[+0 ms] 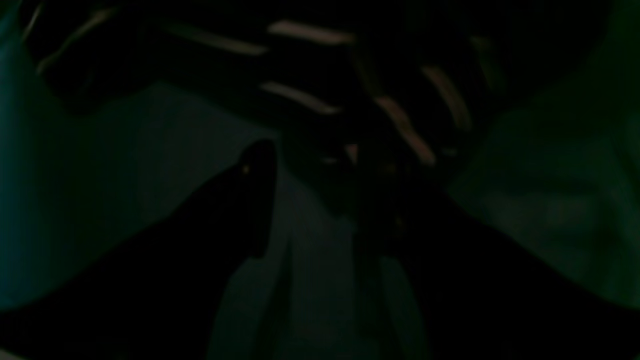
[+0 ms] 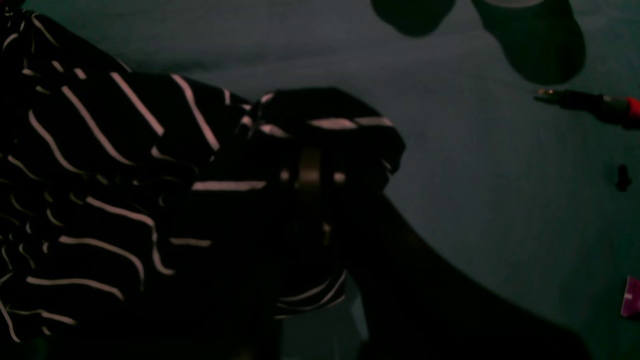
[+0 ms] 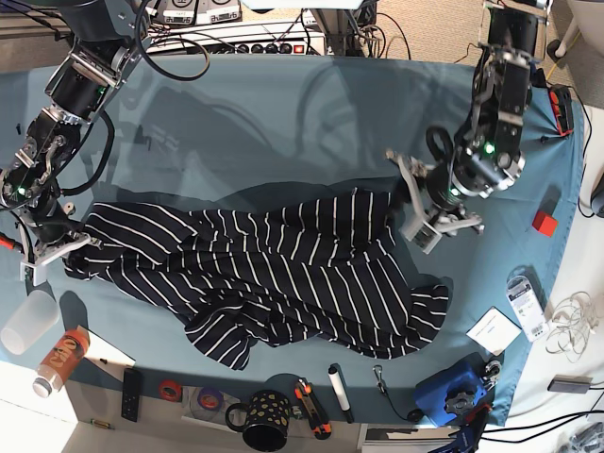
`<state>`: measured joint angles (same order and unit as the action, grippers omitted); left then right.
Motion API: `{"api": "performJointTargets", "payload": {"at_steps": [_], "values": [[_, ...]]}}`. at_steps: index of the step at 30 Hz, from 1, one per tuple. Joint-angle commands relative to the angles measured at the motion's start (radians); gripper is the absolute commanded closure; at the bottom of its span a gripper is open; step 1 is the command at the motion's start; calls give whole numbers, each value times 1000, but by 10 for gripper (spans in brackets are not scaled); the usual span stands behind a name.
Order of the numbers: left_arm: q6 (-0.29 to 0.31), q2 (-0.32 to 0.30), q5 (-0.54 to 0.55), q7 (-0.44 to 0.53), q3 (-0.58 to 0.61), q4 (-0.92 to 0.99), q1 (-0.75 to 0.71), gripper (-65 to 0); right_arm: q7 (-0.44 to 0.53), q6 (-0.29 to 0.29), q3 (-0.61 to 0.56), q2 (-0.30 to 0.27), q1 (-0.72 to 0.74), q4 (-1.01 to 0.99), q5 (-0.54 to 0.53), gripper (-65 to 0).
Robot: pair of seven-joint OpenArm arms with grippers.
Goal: Layout the t-shirt on the table in an organized manner, then fold the t-shirt properly
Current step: 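Lower the left gripper and grasp the shirt's opposite edge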
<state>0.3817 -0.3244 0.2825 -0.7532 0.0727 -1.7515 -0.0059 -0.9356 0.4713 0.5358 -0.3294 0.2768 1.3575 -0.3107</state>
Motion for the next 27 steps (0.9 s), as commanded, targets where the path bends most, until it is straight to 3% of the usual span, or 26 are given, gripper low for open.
{"api": "performJointTargets", "payload": {"at_steps": [1, 4, 15, 19, 23, 27], "values": [[5, -5, 32, 29, -3, -2, 29, -271, 23, 3, 3, -23, 24, 18, -6, 0], [42, -5, 63, 27, -3, 40, 52, -271, 21, 3, 3, -23, 24, 18, -6, 0], [25, 24, 87, 32, -3, 76, 59, -257, 18, 3, 3, -23, 24, 18, -6, 0], [22, 60, 12, 75, -3, 124, 60, -253, 14, 3, 3, -23, 24, 18, -6, 0], [-71, 64, -3, 82, -3, 145, 70, -190, 0, 3, 3, -23, 24, 18, -5, 0], [-87, 63, -3, 80, -4, 144, 98, -67, 0, 4, 3, -23, 22, 18, -5, 0]]}}
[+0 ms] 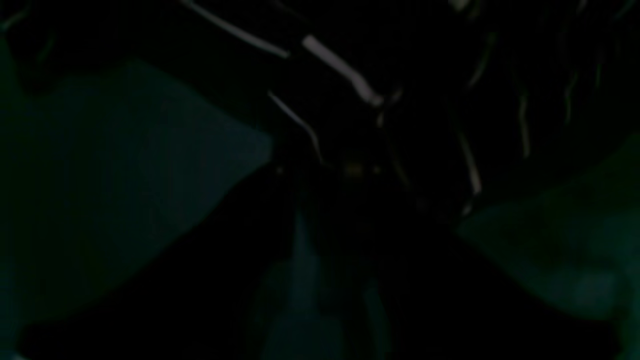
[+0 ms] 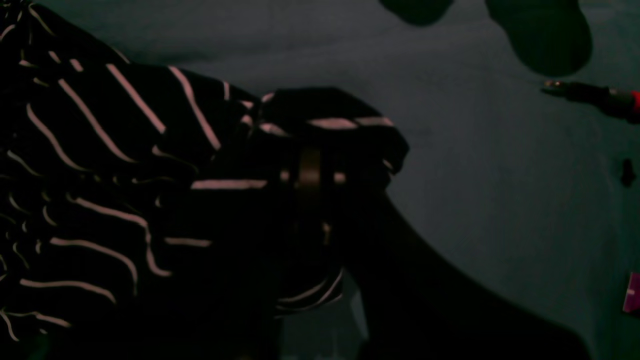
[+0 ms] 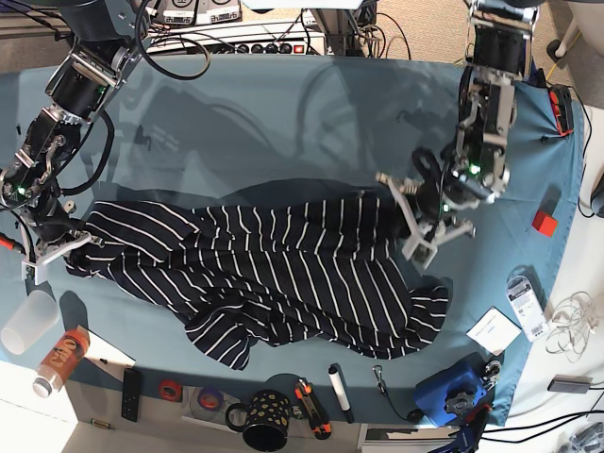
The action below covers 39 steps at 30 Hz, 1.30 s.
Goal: Layout the t-shirt on the table in an organized manner, then fold the t-shirt properly
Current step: 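Lower the left gripper and grasp the shirt's opposite edge, then hold both shirt edges and stretch them apart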
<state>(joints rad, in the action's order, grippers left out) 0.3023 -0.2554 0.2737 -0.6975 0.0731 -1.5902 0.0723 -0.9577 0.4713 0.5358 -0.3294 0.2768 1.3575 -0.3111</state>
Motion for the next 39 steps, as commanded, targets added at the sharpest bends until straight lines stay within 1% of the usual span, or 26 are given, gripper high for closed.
{"api": "performJointTargets", "payload": {"at_steps": [1, 3, 6, 9, 13, 15, 23, 30, 32, 37, 39], "values": [[-7, -5, 6, 18, -4, -17, 30, -37, 23, 3, 3, -23, 22, 18, -5, 0], [-3, -5, 6, -4, -4, -18, 51, 0, 23, 4, 3, -23, 22, 18, -5, 0], [36, -5, 17, -69, -4, -18, 86, 0, 24, 4, 3, -23, 22, 18, -5, 0], [38, -5, 21, -142, -4, -18, 121, 0, 31, 4, 3, -23, 22, 18, 10, 0], [38, -8, 21, -261, -4, -32, 174, 0, 49, 3, 3, -23, 22, 18, 74, 0], [38, -19, 21, -289, -4, -51, 193, 0, 54, 3, 3, -23, 23, 18, 101, 0], [38, -97, 18, -334, -4, -146, 208, 0, 53, 3, 2, -43, 22, 18, 106, 0], [39, -108, 6, -344, -4, -160, 208, 0, 53, 3, 2, -53, 22, 18, 106, 0], [38, -135, 6, -343, -4, -182, 209, 0, 53, 3, 2, -53, 23, 18, 107, 0], [39, -237, 8, -343, -4, -266, 208, 0, 50, 3, 2, -53, 22, 18, 106, 0], [39, -267, 35, -343, -4, -281, 207, 0, 48, 3, 2, -53, 22, 18, 106, 0]]}}
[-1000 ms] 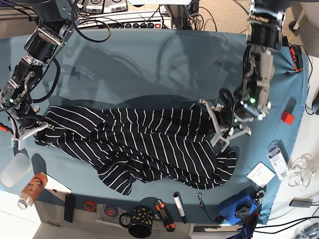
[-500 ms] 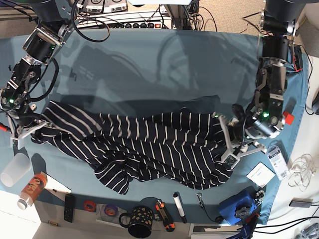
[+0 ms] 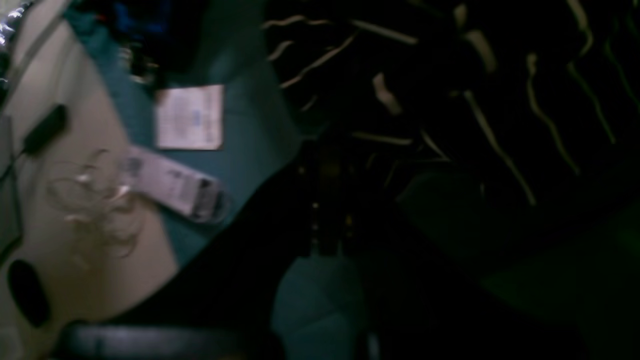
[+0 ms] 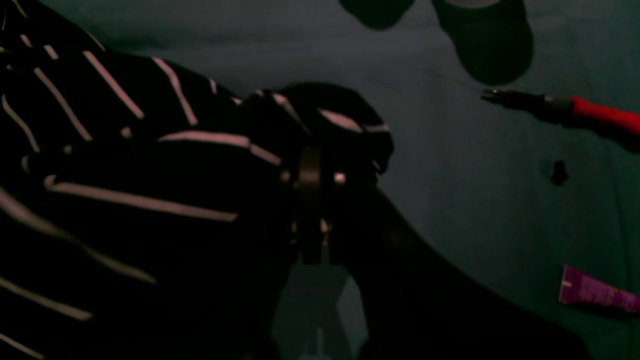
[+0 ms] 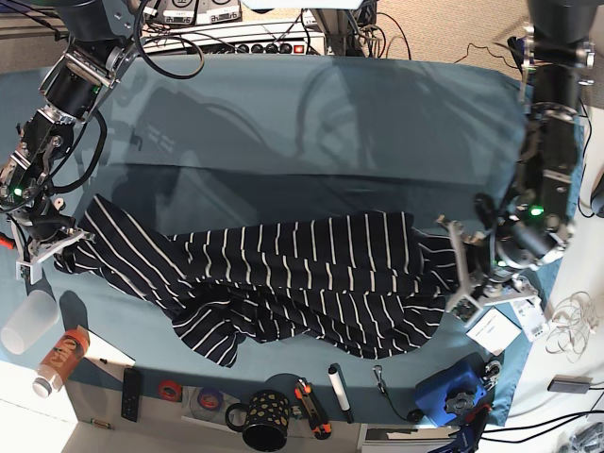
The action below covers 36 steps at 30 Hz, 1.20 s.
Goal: Layout the t-shirt on the table in an organized manner, then fold the t-shirt properly
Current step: 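Hold both shirt edges and stretch them apart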
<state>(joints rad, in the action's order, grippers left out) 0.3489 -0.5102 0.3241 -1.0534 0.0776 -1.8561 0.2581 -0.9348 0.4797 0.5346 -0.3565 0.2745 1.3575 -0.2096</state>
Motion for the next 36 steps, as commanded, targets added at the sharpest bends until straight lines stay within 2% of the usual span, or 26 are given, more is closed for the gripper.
{"api": "performJointTargets", "payload": {"at_steps": [1, 6, 7, 11, 13, 18, 26, 29, 33, 36], "values": [[-7, -22, 11, 13, -9, -16, 19, 0, 25, -6, 3, -25, 24, 18, 5, 0], [68, -13, 105, 14, -9, -16, -48, 0, 16, -6, 3, -23, 24, 18, -2, 0], [85, -7, 107, 18, -9, -16, -68, -27, 14, -6, 3, -23, 24, 18, -3, 0], [97, 3, 96, 97, -9, -16, -146, -249, 8, -6, 3, -23, 24, 18, -3, 0], [97, 3, 78, 127, -9, -16, -170, -293, 5, -6, 3, -23, 24, 18, -3, 0], [97, 3, 19, 126, -9, -16, -181, -293, -1, -6, 3, -23, 24, 18, -3, 0], [93, 3, 19, 147, -9, -15, -215, -293, 0, -6, 3, -23, 24, 18, -3, 0], [85, 5, 6, 218, -8, -8, -238, -293, 0, -6, 3, -23, 24, 18, -3, 0], [21, 36, -88, 314, -9, 26, -246, -293, -1, -6, 3, -23, 24, 18, -7, 0], [44, 65, -101, 341, -9, 84, -240, -293, -6, -5, 3, -23, 24, 18, -10, 0]]}}
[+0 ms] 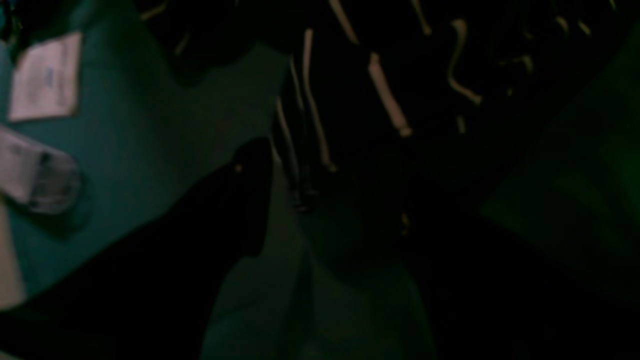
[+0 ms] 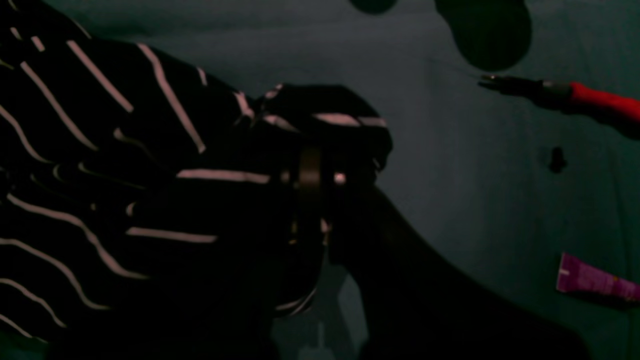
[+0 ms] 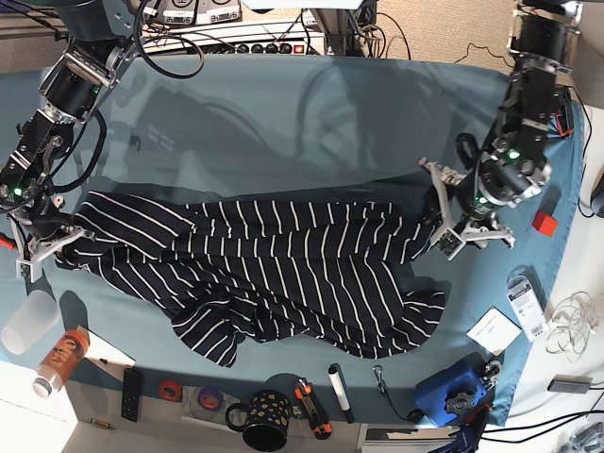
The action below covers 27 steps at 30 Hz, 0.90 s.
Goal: Layout the t-shirt on the table in an organized manner, then fold the t-shirt properly
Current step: 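Hold both shirt edges and stretch them apart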
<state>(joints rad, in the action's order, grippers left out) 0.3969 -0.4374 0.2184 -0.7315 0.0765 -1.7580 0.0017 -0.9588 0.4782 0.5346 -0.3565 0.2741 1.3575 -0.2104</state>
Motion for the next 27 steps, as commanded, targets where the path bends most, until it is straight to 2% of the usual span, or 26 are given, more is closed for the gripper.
{"api": "performJointTargets", "payload": {"at_steps": [1, 7, 14, 18, 23, 25, 27], "values": [[-3, -2, 5, 19, -7, 8, 18, -293, 17, -4, 3, -23, 24, 18, -9, 0], [-53, 27, -43, 60, -8, 121, 36, -293, 14, -4, 3, -23, 19, 18, -10, 0], [-52, 27, -11, 90, -8, 123, 90, -293, 14, -4, 3, -23, 7, 18, -10, 0], [-10, 31, 29, 89, -8, 123, 115, -293, 15, -4, 3, -23, -8, 18, -10, 0], [-8, 50, 28, 86, -7, 135, 114, -285, 19, -4, 3, -24, -11, 18, -10, 0], [-13, 55, 28, 86, -7, 144, 114, -228, 23, -4, 3, -24, -11, 18, -10, 0], [-36, 55, 28, 84, -7, 146, 114, -108, 23, -3, 3, -24, -11, 19, -10, 0]]}}
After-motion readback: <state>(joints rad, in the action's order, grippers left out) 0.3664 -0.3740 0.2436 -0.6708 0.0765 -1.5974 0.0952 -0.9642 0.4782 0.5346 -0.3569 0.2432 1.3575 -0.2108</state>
